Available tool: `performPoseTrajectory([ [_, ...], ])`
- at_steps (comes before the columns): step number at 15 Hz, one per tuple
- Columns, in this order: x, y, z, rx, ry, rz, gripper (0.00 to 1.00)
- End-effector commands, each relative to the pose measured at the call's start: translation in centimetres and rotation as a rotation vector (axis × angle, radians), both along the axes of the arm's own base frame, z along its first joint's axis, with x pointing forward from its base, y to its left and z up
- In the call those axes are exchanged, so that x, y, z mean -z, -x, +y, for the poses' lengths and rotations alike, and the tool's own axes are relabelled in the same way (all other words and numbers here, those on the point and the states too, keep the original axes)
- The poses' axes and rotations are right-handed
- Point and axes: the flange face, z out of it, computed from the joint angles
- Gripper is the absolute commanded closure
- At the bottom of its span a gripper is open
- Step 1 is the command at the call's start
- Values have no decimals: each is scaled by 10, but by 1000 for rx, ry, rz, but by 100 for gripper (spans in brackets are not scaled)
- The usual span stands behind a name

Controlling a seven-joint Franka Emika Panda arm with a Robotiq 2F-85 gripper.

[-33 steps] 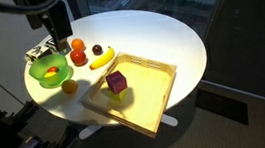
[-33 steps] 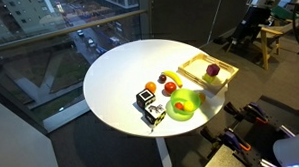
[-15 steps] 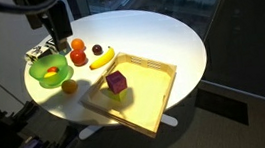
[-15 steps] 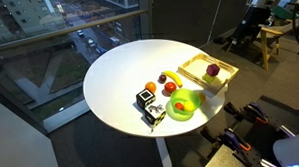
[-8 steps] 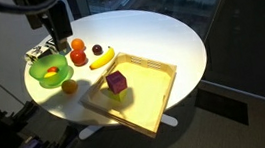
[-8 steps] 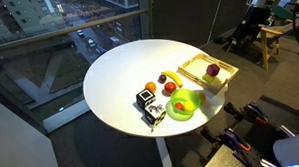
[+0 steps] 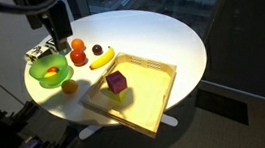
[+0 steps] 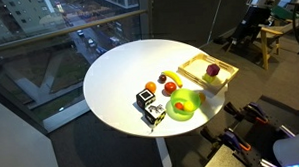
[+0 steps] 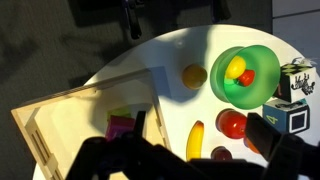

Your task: Put the apple in the green bowl

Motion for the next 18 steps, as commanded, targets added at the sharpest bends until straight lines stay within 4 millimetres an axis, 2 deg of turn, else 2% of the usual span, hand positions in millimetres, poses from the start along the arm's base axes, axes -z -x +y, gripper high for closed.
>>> performPoseTrajectory([
  [1, 0, 0, 0, 0, 0, 1, 0],
  [9, -1, -3, 2, -5, 9, 2, 0],
  [18, -7, -33, 30, -65, 79, -8, 0],
])
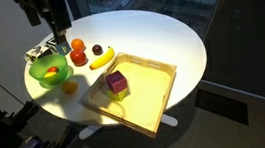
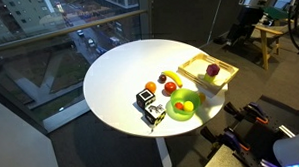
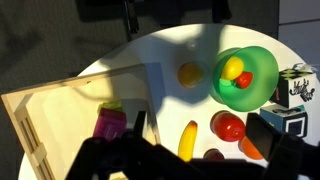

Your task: Put the apple in the green bowl

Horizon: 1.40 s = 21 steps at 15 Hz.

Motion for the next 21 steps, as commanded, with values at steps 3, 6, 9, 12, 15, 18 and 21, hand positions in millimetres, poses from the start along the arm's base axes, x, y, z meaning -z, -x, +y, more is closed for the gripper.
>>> performPoseTrajectory([
  [3, -5, -34, 17, -20, 82, -28, 0],
  [6, -2, -57, 32, -25, 128, -45, 0],
  [9, 4, -79, 46, -20, 145, -51, 0],
  [12, 12, -98, 61, -18, 144, -46, 0],
  [15, 20, -114, 80, -26, 141, -34, 0],
  [18, 27, -127, 99, -29, 145, -26, 0],
  [21, 34, -134, 114, 0, 155, -11, 0],
])
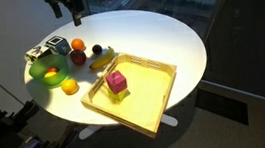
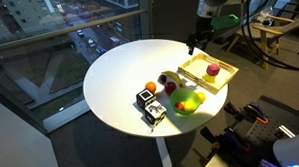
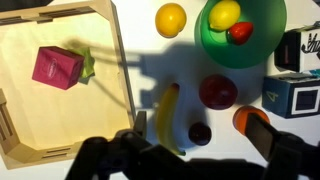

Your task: Put the apple in the green bowl

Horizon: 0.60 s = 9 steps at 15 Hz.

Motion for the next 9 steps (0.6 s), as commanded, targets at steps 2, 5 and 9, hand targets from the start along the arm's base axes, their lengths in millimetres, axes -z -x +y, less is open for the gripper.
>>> performPoseTrajectory([
  [2, 8, -16, 19, 53, 21, 12, 0],
  [5, 17, -20, 33, 51, 25, 29, 0],
  [9, 31, -22, 47, -8, 25, 56, 0],
])
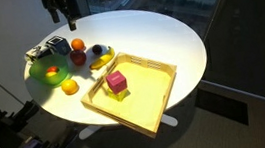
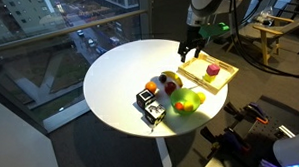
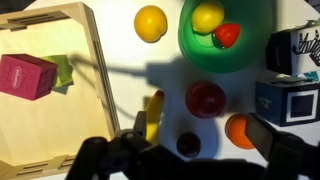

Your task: Put the apple in the green bowl

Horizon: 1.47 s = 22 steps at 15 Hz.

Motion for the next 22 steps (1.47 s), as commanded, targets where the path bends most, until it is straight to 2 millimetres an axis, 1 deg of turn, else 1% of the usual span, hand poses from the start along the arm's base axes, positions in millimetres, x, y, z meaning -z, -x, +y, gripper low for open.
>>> performPoseTrajectory([
  [1, 7, -8, 10, -48, 20, 15, 0],
  [5, 16, -11, 15, -133, 59, 19, 0],
  [9, 24, -20, 21, -199, 62, 16, 0],
  [13, 30, -23, 32, -257, 66, -9, 0],
  [16, 33, -19, 39, -289, 80, -29, 0],
  [22, 36, -2, 51, -318, 94, -18, 0],
])
